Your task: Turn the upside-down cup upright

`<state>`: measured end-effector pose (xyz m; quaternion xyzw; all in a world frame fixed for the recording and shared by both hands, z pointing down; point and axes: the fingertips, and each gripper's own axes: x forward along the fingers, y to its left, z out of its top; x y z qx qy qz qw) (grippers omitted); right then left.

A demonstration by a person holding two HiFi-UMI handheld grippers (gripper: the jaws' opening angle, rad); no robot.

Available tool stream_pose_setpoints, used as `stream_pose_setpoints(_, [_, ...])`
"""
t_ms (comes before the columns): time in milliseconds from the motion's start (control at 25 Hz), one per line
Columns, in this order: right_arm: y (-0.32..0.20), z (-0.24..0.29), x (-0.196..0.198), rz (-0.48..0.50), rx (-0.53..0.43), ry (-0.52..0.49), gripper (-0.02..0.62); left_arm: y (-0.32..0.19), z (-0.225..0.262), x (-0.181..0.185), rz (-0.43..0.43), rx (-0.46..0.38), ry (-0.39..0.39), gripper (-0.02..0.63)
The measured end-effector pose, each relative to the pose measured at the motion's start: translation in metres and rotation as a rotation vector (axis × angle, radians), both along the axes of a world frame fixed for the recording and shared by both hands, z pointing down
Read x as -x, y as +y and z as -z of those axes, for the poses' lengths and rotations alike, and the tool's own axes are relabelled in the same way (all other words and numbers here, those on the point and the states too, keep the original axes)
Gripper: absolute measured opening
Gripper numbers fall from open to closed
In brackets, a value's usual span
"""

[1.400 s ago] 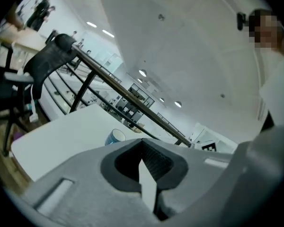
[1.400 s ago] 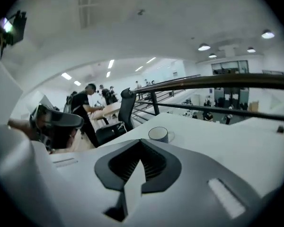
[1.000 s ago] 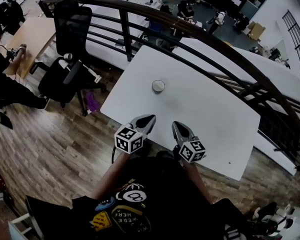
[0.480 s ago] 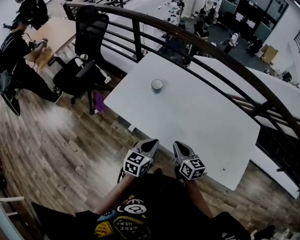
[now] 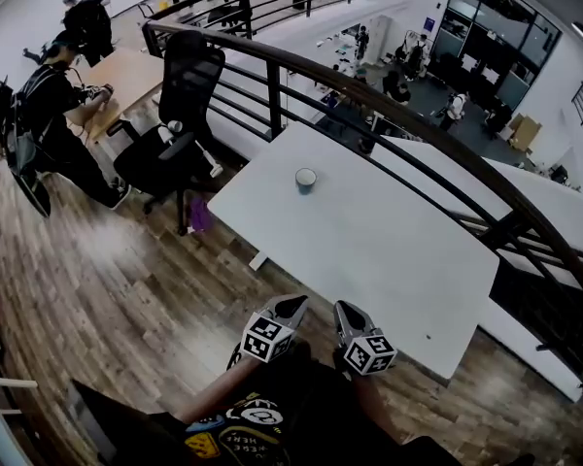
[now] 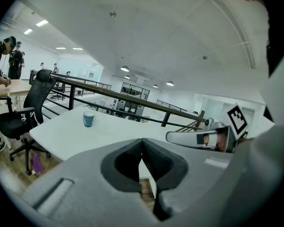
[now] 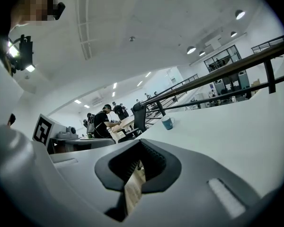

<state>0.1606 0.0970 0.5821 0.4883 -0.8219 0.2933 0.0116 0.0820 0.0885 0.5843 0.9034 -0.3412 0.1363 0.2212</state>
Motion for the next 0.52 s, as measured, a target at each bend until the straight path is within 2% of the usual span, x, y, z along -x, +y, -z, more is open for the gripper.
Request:
stream_pose_setpoints(160, [0.003,0.028,0.002,0.004,-0.037,0.01,0.002,-0.009,0.03,-0.008,-0.012,-0.017,0.049,0.005])
stream_pose_setpoints(280, [0.004,0.042,0.007,0.018,-0.066,0.012,0.002,-0.006,0.042,-0.013,-0.046,-0.055,0.043,0.005])
stream_pose_setpoints(520, [-0.013,0.034,0.061,0.048,-0.083,0.0,0.002,-0.005,0.025,0.021,-0.099,-0.056,0.019,0.005])
